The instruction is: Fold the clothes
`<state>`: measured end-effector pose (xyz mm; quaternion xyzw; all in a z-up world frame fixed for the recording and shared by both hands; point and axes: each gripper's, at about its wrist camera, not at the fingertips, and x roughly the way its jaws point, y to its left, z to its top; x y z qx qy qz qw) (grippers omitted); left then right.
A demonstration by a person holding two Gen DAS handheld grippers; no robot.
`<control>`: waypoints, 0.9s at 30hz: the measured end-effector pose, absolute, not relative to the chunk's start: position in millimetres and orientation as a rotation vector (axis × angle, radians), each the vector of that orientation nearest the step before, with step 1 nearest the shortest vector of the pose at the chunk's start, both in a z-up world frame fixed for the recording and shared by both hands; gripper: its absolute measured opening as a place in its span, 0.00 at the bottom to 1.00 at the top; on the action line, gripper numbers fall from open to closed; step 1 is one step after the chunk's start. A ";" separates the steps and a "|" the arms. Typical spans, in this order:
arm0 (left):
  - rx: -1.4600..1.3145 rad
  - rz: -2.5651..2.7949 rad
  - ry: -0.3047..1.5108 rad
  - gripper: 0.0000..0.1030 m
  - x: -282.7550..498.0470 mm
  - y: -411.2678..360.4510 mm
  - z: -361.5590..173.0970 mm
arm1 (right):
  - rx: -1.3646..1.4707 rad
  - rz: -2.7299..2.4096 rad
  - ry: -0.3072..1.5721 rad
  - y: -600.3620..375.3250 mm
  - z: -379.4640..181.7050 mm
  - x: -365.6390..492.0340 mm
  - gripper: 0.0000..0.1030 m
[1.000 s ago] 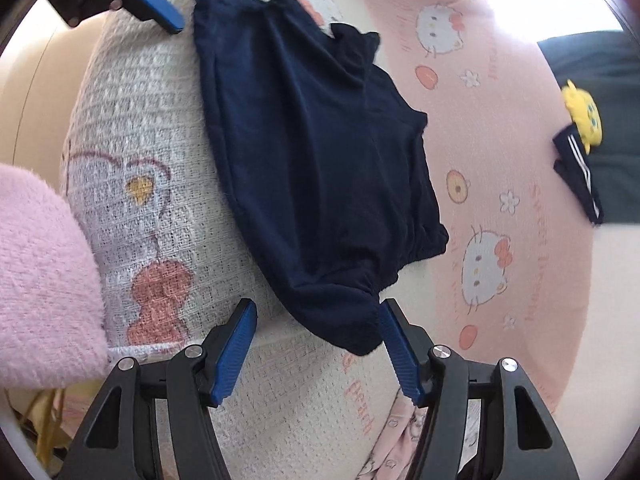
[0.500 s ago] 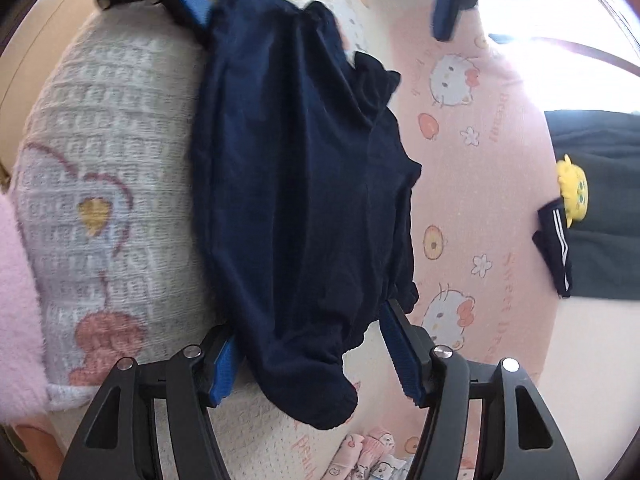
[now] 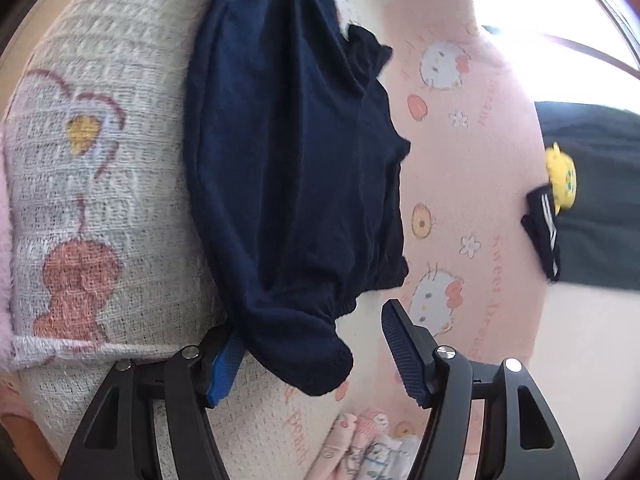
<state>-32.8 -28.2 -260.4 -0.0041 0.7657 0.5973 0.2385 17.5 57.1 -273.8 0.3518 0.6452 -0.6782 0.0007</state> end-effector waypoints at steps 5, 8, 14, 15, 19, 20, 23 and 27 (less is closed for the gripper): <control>0.161 1.533 2.164 1.00 -13.8 -27.5 -271.9 | 1.077 -2.100 2.025 54.4 -281.1 25.4 0.50; 0.111 1.563 2.148 1.00 -16.1 -23.6 -268.6 | 1.087 -2.122 1.994 54.6 -283.1 26.9 0.32; 0.039 1.652 2.142 0.96 -15.7 -17.2 -268.3 | 1.093 -2.063 2.091 47.8 -307.9 34.9 0.07; 0.038 1.642 2.141 0.94 -14.2 -18.1 -269.5 | 1.101 -2.071 2.059 49.8 -305.8 32.9 0.06; -0.075 1.663 2.064 0.64 -10.6 -26.0 -271.4 | 1.094 -2.089 2.055 52.3 -305.7 32.1 0.06; -0.088 1.658 2.057 0.44 -8.0 -28.7 -275.1 | 1.091 -2.089 2.061 52.4 -306.2 32.0 0.06; -0.111 1.592 2.126 0.00 5.7 -33.6 -303.0 | 1.091 -2.085 2.075 51.2 -307.4 33.2 0.06; -0.147 1.720 2.111 0.00 6.2 -28.3 -305.7 | 1.090 -2.095 2.066 53.2 -306.7 32.6 0.06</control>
